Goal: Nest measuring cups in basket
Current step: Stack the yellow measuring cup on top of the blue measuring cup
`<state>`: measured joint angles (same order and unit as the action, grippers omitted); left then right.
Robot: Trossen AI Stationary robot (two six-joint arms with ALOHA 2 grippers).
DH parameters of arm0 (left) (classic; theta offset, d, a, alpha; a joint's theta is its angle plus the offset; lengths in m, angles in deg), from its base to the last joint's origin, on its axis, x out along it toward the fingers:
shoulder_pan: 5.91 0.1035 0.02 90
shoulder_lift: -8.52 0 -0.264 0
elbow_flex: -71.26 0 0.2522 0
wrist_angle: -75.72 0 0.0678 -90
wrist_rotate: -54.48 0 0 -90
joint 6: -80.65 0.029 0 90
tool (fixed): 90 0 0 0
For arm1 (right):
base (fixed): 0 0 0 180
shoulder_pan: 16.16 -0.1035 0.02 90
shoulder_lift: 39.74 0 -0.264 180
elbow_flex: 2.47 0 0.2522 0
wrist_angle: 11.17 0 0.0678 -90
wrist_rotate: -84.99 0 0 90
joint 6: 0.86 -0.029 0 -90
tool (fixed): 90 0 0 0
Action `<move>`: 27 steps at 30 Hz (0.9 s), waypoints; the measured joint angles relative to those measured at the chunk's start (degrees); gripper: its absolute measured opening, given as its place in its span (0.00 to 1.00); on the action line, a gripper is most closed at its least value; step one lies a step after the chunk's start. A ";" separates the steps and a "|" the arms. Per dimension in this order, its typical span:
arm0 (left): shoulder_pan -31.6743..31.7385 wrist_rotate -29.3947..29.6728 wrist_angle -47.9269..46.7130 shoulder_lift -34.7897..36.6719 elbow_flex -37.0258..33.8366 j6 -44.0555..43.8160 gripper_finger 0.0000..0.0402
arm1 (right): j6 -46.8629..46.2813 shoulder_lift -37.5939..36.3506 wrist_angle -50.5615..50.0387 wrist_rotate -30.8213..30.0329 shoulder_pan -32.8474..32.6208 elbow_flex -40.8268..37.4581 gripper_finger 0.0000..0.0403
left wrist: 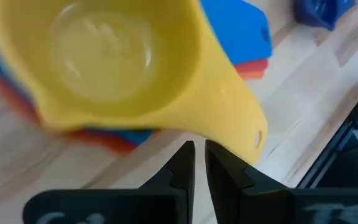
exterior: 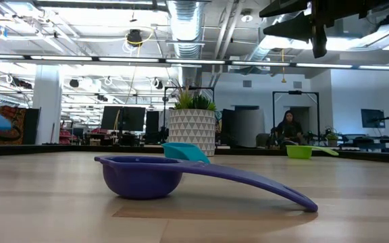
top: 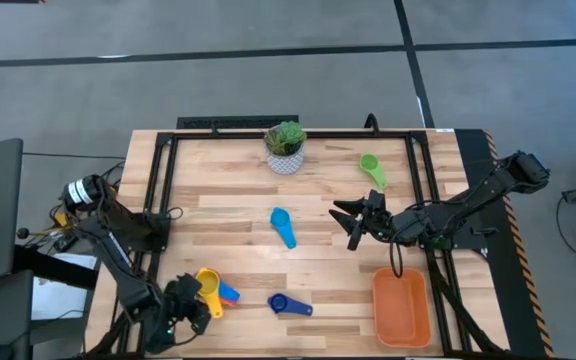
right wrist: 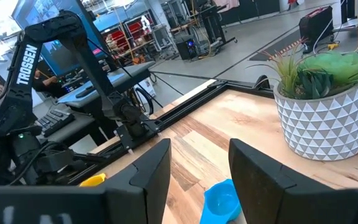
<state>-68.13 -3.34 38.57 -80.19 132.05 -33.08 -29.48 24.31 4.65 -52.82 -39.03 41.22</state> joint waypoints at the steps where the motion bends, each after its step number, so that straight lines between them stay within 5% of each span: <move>1: 0.67 0.02 0.39 0.00 0.00 1.06 0.06 | 0.00 0.00 0.01 0.00 -0.01 0.00 0.46; 12: 4.93 -0.29 0.92 0.00 0.00 4.63 0.06 | -1.79 2.95 1.28 0.84 0.27 0.13 0.44; 18: 3.76 -0.43 0.95 0.00 0.00 3.36 0.06 | -3.13 18.86 6.09 10.00 2.47 5.49 0.36; 27: 0.66 1.64 -1.60 0.00 0.00 -0.45 0.06 | 3.58 41.00 5.05 22.50 5.26 26.26 0.16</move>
<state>-67.47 -1.70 36.97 -80.19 132.05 -33.53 -25.90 65.31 9.70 -30.32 -33.77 67.48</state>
